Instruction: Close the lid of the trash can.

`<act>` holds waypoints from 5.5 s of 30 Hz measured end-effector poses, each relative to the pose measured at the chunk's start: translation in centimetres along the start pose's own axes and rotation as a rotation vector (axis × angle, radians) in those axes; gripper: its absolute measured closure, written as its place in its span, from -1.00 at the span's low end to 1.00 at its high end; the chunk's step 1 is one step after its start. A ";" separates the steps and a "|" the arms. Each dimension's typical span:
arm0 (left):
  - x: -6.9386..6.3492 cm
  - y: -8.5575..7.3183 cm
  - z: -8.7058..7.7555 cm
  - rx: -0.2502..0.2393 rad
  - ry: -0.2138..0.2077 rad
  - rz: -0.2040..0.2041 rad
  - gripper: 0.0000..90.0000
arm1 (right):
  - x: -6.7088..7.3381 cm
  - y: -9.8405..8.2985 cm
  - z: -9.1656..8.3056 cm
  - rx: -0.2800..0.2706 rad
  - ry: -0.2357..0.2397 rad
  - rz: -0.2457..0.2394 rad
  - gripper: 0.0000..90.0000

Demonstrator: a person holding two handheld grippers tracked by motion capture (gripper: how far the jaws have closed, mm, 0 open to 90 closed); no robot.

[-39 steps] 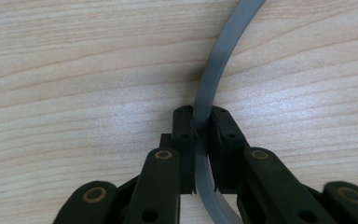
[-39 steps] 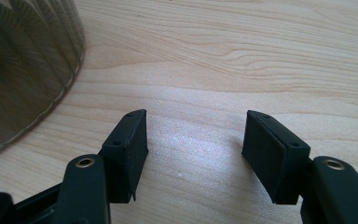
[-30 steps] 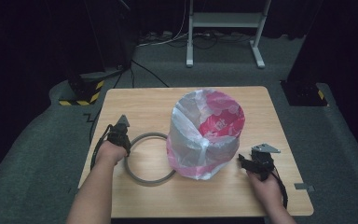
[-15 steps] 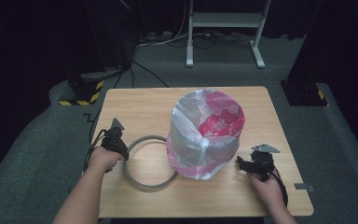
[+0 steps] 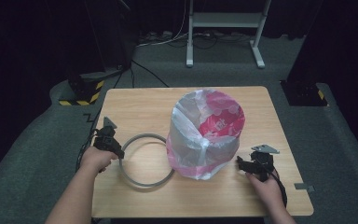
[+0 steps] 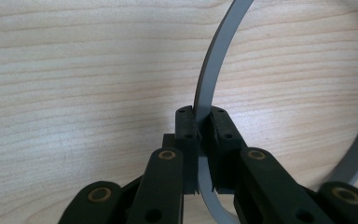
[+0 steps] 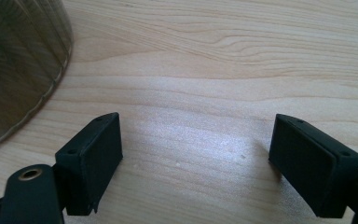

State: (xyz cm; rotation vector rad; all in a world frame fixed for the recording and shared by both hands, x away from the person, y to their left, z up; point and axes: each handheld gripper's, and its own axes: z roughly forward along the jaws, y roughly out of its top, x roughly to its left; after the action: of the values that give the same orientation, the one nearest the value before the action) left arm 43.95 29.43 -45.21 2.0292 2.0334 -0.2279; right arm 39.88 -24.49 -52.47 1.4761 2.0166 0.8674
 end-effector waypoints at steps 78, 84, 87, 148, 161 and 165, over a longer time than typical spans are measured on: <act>-1.3 -1.3 -12.0 -0.039 -0.112 0.006 0.85 | -0.1 1.1 -4.7 -0.262 0.146 -0.090 -0.59; -1.0 -1.3 -12.9 -0.034 -0.125 0.008 0.85 | -0.2 1.2 -5.7 -0.307 0.150 -0.075 -0.59; -0.8 -1.4 -13.1 -0.043 -0.130 -0.010 0.85 | -0.2 1.3 -6.2 -0.327 0.147 -0.074 -0.60; -5.0 -0.4 -21.6 -0.121 -0.143 -0.013 0.85 | -0.3 4.4 -12.8 -0.612 0.151 -0.083 -0.59; -8.0 0.7 -21.7 -0.125 -0.148 0.026 0.85 | 0.0 6.0 -14.4 -0.684 0.155 -0.100 -0.57; -8.6 1.2 -21.5 -0.128 -0.145 0.026 0.86 | 0.1 6.3 -14.6 -0.701 0.159 -0.091 -0.57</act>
State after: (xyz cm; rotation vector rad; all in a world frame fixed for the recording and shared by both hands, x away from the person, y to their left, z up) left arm 43.57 27.41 -22.14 1.9035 1.8831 -0.2266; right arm 33.60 -26.07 -37.92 0.9333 1.6024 1.4918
